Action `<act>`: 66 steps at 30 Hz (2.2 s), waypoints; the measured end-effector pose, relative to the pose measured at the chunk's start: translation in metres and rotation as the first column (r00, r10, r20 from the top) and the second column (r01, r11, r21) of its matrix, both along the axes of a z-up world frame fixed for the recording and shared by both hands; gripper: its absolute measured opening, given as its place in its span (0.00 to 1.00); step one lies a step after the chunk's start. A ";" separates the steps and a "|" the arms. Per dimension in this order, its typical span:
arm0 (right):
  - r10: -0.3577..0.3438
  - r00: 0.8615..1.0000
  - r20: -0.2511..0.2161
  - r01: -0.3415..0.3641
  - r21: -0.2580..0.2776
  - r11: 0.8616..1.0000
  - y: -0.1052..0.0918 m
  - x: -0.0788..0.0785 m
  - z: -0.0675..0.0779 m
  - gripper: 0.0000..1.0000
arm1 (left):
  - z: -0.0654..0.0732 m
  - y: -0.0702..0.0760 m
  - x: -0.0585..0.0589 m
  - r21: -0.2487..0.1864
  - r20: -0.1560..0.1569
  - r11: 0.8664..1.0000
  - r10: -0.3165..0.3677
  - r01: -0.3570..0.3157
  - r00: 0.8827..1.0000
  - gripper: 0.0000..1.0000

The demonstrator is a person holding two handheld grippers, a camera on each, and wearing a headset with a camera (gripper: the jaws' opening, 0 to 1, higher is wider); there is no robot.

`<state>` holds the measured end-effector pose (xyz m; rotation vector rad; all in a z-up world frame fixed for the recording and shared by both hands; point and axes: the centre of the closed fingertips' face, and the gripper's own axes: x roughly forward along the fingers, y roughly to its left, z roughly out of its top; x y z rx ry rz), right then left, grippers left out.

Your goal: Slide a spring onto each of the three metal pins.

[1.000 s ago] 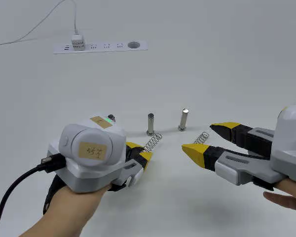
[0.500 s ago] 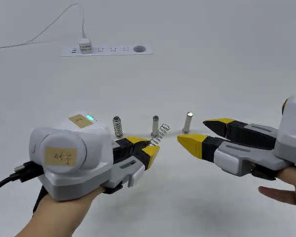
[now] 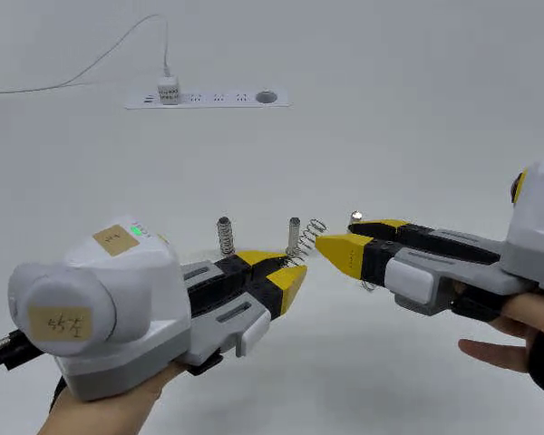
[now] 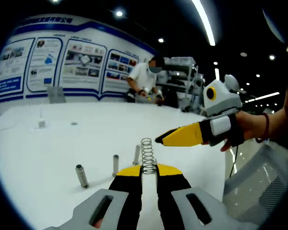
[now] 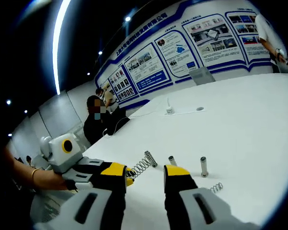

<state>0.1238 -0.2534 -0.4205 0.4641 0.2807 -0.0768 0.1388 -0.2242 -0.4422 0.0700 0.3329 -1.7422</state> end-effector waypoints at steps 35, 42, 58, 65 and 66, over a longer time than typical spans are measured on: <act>0.036 0.994 0.102 -0.057 0.212 0.975 0.019 0.007 0.015 0.12 | 0.021 0.006 -0.016 -0.083 0.054 0.995 -0.057 0.062 0.997 0.11; 0.053 0.995 0.090 -0.064 0.130 0.989 0.020 0.009 0.014 0.12 | 0.014 0.007 -0.015 -0.035 0.043 0.998 -0.059 0.060 0.997 0.12; 0.062 0.997 0.043 -0.059 -0.081 0.995 0.003 0.018 0.010 0.11 | -0.011 0.011 -0.008 0.064 0.101 0.998 -0.024 0.018 0.995 0.32; 0.081 0.997 0.012 -0.078 -0.189 0.979 -0.008 0.029 0.005 0.11 | -0.024 0.014 -0.009 0.113 0.142 0.994 -0.025 0.009 0.990 0.40; 0.082 0.997 0.009 -0.078 -0.196 0.977 -0.009 0.031 0.004 0.11 | -0.025 0.014 -0.009 0.115 0.146 0.993 -0.024 0.008 0.989 0.40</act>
